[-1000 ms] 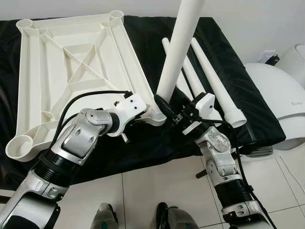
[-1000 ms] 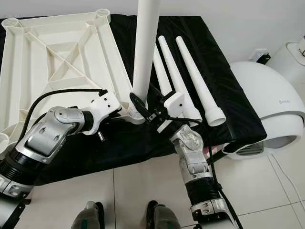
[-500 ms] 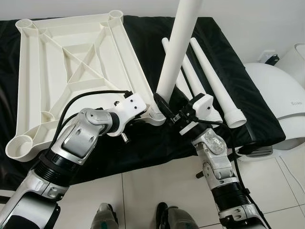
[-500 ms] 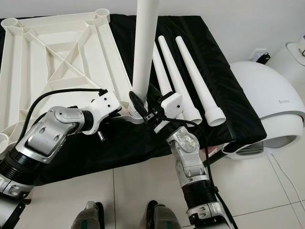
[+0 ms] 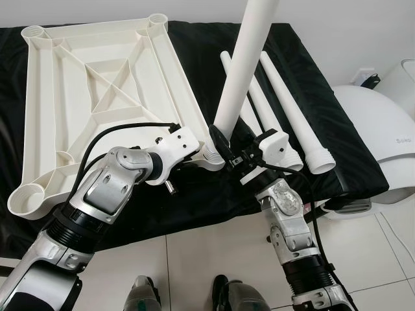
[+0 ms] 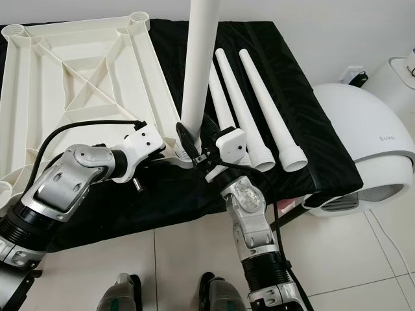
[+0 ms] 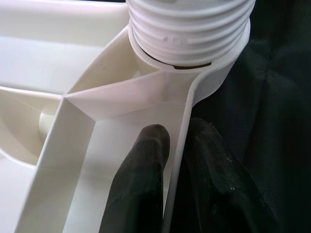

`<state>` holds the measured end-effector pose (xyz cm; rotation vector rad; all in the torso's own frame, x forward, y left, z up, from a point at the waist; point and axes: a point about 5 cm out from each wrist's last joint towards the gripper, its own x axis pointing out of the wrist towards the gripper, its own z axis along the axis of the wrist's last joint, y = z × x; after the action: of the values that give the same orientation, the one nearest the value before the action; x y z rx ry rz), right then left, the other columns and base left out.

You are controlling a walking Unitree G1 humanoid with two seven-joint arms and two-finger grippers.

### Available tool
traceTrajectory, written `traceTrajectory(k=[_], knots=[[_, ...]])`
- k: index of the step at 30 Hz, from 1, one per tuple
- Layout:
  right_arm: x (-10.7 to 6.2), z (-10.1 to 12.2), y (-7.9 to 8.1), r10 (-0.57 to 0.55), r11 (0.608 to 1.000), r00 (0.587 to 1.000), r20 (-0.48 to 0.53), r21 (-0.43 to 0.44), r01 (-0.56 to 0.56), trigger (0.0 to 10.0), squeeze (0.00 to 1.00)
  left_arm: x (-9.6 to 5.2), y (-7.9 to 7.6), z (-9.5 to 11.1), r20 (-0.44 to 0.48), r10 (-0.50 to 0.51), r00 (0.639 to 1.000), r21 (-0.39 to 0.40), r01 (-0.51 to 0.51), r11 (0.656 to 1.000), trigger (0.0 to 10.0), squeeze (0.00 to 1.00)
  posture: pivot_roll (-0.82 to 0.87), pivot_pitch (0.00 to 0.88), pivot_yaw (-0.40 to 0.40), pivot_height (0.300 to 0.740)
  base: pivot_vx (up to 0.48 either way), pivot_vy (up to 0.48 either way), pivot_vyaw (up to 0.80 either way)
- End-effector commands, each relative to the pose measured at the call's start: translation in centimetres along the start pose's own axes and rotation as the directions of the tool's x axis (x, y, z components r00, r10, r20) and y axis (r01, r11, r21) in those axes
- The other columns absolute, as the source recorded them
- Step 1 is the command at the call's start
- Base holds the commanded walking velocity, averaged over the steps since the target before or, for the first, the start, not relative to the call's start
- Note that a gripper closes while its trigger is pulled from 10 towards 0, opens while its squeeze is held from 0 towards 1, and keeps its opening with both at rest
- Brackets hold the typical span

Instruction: Building children table

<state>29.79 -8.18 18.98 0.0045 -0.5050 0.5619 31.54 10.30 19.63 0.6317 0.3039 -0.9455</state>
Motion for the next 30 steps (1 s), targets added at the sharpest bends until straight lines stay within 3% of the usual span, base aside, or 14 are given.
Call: traceTrajectory(k=[1, 15, 30], knots=[[-1.73, -2.91, -0.15, -0.045, 0.998, 0.984, -0.174, 0.024, 0.049, 10.0, 0.00, -0.08, 0.20, 0.56, 0.013, 0.011, 1.000, 0.022, -0.011, 1.000, 10.0, 0.00, 0.10, 0.211, -0.053, 0.740, 0.000, 0.000, 0.00], [-1.92, -2.49, 0.56, -0.075, 0.997, 0.984, -0.159, 0.010, 0.078, 10.0, 0.00, -0.08, 0.31, 0.63, 0.015, 0.014, 1.000, 0.022, -0.015, 1.000, 10.0, 0.00, 0.09, 0.213, -0.052, 0.740, 0.000, 0.000, 0.00], [-2.29, -2.27, 0.46, -0.209, 0.978, 0.963, -0.170, -0.046, 0.204, 10.0, 0.00, -0.06, 0.27, 0.67, 0.016, 0.009, 1.000, 0.027, -0.010, 1.000, 10.0, 0.00, 0.09, 0.206, -0.050, 0.740, 0.000, 0.000, 0.00]])
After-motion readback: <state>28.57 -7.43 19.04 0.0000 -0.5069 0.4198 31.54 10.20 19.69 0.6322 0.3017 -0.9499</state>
